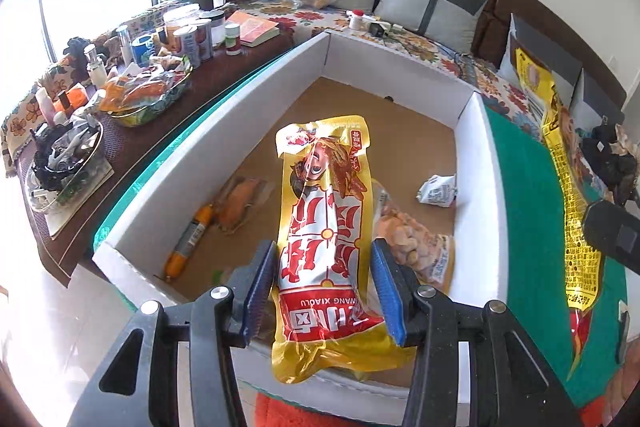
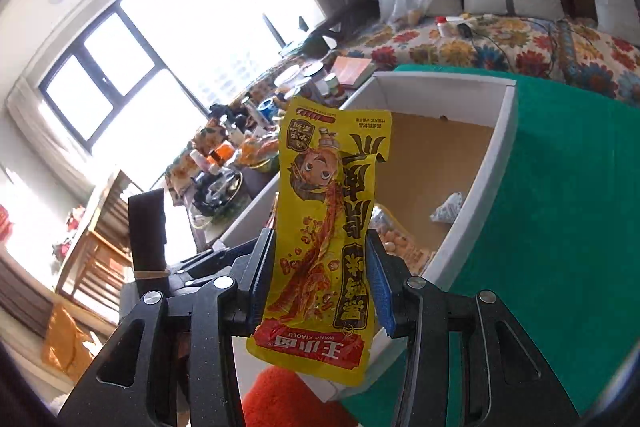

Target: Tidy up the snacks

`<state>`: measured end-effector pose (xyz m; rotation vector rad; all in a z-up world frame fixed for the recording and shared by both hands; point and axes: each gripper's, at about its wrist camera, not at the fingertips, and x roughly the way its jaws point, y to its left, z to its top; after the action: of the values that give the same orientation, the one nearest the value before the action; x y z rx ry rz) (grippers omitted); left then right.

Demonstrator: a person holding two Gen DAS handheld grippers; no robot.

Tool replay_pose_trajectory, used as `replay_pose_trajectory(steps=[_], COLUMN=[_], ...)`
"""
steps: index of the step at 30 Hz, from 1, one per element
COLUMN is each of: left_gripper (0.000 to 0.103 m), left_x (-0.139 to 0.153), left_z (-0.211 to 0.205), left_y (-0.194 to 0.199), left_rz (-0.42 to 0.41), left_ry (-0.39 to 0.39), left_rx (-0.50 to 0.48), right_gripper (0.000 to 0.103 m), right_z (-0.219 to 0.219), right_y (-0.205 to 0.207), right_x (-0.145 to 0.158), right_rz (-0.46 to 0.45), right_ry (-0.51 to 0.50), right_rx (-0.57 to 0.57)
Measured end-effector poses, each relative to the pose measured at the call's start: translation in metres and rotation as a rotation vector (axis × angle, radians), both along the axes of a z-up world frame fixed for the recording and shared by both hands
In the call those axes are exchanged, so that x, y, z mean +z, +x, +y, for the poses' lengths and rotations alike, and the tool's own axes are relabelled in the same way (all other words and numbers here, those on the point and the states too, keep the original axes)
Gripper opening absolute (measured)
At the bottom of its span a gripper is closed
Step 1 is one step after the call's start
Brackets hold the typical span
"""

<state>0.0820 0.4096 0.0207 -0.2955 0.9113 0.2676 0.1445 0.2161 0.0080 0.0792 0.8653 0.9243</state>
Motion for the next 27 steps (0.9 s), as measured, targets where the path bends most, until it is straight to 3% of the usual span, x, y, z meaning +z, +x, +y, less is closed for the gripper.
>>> replay_pose_trajectory(steps=[2, 3, 4, 5, 8, 12, 14, 17, 20, 27], left_gripper=[0.057, 0.069, 0.081, 0.085, 0.092, 0.103, 0.103, 0.103, 0.103, 0.103], left_x=[-0.009, -0.011, -0.010, -0.007, 0.006, 0.036, 0.050, 0.060, 0.059, 0.047], left_z=[0.005, 0.004, 0.002, 0.000, -0.020, -0.040, -0.044, -0.043, -0.045, -0.041], left_y=[-0.011, -0.015, -0.020, -0.027, -0.036, -0.042, -0.046, -0.049, -0.046, -0.046], left_rz=[0.009, 0.001, -0.014, -0.034, -0.074, -0.116, -0.134, -0.160, -0.122, -0.027], left_ry=[0.031, 0.036, 0.045, 0.063, 0.143, 0.267, 0.322, 0.313, 0.272, 0.270], left_rx=[0.024, 0.026, 0.029, 0.031, 0.028, 0.096, 0.166, 0.183, 0.149, 0.165], right_gripper=[0.068, 0.072, 0.072, 0.072, 0.073, 0.085, 0.085, 0.089, 0.089, 0.089], right_z=[0.015, 0.015, 0.015, 0.009, -0.010, -0.037, -0.045, -0.053, -0.052, -0.033], right_y=[-0.001, 0.003, 0.003, 0.001, -0.008, -0.019, -0.021, -0.024, -0.026, -0.031], right_x=[-0.026, -0.037, -0.045, -0.048, -0.036, -0.008, 0.003, 0.008, 0.008, 0.009], right_rz=[0.015, 0.031, 0.039, 0.032, -0.023, -0.125, -0.159, -0.182, -0.182, -0.168], right_ry=[-0.077, -0.110, -0.140, -0.153, -0.150, -0.134, -0.153, -0.195, -0.225, -0.252], right_rx=[0.030, 0.035, 0.032, 0.024, 0.001, -0.039, -0.057, -0.099, -0.125, -0.117])
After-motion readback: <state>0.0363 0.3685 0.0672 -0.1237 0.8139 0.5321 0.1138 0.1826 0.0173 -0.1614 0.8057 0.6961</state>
